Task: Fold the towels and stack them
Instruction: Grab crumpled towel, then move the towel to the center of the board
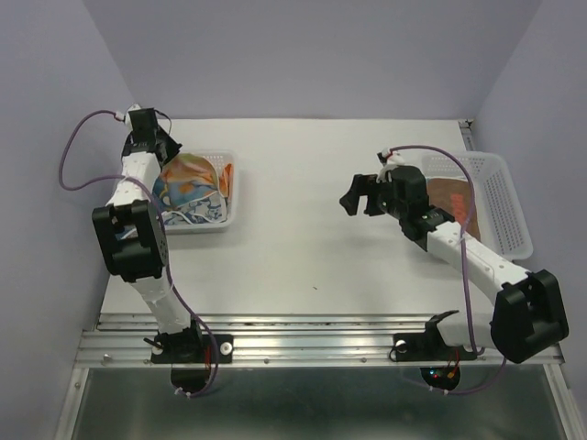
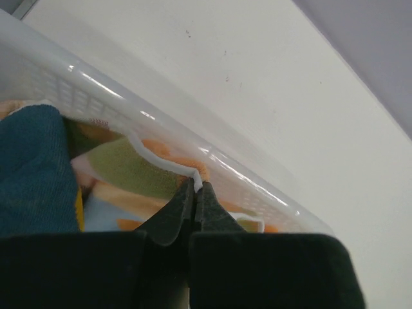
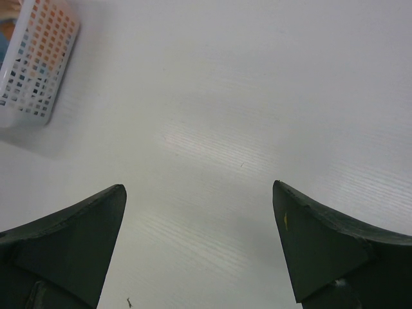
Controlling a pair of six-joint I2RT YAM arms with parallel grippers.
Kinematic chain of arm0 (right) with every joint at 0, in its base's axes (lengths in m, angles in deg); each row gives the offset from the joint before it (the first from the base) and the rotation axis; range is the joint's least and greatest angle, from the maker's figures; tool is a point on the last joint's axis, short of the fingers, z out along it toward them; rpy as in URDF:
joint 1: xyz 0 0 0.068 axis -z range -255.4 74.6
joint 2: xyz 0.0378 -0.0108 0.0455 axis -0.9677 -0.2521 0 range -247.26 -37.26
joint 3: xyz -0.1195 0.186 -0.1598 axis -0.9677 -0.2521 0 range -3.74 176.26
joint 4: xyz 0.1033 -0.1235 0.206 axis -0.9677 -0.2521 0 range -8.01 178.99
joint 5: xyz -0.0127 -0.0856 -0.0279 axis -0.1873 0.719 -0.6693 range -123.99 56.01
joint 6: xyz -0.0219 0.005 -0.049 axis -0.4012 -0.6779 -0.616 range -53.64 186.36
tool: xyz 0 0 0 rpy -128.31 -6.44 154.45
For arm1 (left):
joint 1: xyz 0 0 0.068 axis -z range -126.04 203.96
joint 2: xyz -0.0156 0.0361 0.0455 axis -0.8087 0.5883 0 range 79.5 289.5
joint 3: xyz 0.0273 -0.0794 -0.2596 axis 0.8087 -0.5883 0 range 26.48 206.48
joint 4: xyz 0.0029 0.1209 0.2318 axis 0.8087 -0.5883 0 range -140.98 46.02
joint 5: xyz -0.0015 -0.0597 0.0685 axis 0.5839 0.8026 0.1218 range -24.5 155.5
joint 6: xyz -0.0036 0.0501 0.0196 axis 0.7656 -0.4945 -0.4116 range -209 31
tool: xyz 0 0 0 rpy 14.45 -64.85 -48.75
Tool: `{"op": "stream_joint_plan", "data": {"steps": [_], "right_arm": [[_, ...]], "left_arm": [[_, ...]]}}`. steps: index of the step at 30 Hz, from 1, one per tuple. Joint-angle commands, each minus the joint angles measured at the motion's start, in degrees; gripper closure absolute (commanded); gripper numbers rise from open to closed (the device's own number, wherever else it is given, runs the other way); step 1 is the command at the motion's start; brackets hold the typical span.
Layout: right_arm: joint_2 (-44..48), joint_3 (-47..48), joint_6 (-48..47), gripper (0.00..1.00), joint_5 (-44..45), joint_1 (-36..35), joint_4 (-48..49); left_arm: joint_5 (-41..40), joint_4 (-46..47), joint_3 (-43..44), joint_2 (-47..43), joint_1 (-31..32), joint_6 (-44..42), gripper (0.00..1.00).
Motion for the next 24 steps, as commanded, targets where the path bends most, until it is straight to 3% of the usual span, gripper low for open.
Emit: {"op": "stream_joint_plan", "data": {"steps": [1,9,12,18,24], "right_arm": [[3.4,-1.79,0.68,0.0,-1.25,-0.24,2.53],[12.18,-7.15,4.45,0.0,2.08,-0.24,6.31],[16.92,-9.08,5.95,0.0,3.92,-0.25,6.66],[27.64,-11.9,10.08,0.0,11.65,-0.24,4.29],[36.16,-12.43,13.33,0.0,19.46,-0.24,-2.47]], "left_arm": [[3.12,3.04,-2.58,-14.53,-0.15,-1.99,1.0],[9.89,6.91,-6.28,-34.2,1.78,-0.5,1.0],[13.14,10.51,-5.32,-39.41,5.99,-0.49,1.0],[17.36,13.77,3.2,-40.57,23.73,-3.22,1.0],[23.42,15.44,11.9,-33.47,37.18,-3.83,1.0]]}}
